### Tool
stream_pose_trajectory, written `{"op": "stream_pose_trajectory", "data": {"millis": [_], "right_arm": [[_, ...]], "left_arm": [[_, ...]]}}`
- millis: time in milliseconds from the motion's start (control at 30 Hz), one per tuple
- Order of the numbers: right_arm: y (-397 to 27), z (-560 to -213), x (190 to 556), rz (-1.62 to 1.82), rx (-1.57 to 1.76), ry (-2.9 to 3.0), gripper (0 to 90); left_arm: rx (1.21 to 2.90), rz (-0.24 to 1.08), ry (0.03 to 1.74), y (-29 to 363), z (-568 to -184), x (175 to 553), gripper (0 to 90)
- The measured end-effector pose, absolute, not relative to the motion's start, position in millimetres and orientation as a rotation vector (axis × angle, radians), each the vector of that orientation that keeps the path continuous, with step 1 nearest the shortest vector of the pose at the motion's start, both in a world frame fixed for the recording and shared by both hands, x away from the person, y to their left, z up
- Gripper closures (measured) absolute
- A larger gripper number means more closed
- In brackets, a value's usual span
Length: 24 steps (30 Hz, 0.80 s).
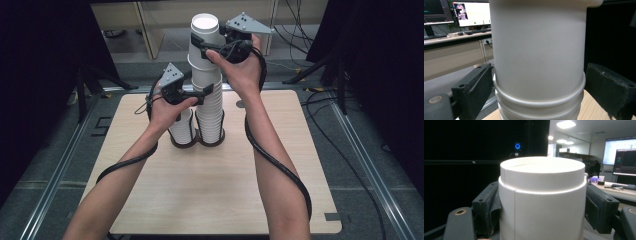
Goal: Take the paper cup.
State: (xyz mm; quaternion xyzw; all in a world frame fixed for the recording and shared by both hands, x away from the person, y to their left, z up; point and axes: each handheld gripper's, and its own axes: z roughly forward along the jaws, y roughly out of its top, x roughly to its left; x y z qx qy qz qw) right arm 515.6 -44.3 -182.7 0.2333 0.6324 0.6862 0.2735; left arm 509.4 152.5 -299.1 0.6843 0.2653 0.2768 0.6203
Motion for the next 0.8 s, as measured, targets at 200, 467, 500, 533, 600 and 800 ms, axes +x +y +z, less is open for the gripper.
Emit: {"op": "stream_pose_trajectory", "data": {"millis": [200,467,500,533,600,800], "right_arm": [[-47,-176,511,1.881,0.619,1.665,24.6],[-52,-169,504,1.918,0.607,1.625,24.7],[-53,-168,503,1.92,0.607,1.621,24.7],[-53,-168,503,1.92,0.607,1.621,24.7],[-54,-167,503,1.924,0.604,1.61,24.7],[-57,-162,501,1.944,0.578,1.575,24.8]], "left_arm": [[1.578,0.64,0.607,153,-299,510,8.2],[1.577,0.64,0.607,153,-299,510,8.1],[1.578,0.64,0.606,153,-299,510,8.1],[1.578,0.64,0.606,153,-299,510,8.1],[1.567,0.639,0.599,152,-299,511,8.1],[1.569,0.641,0.597,152,-299,511,8.1]]}}
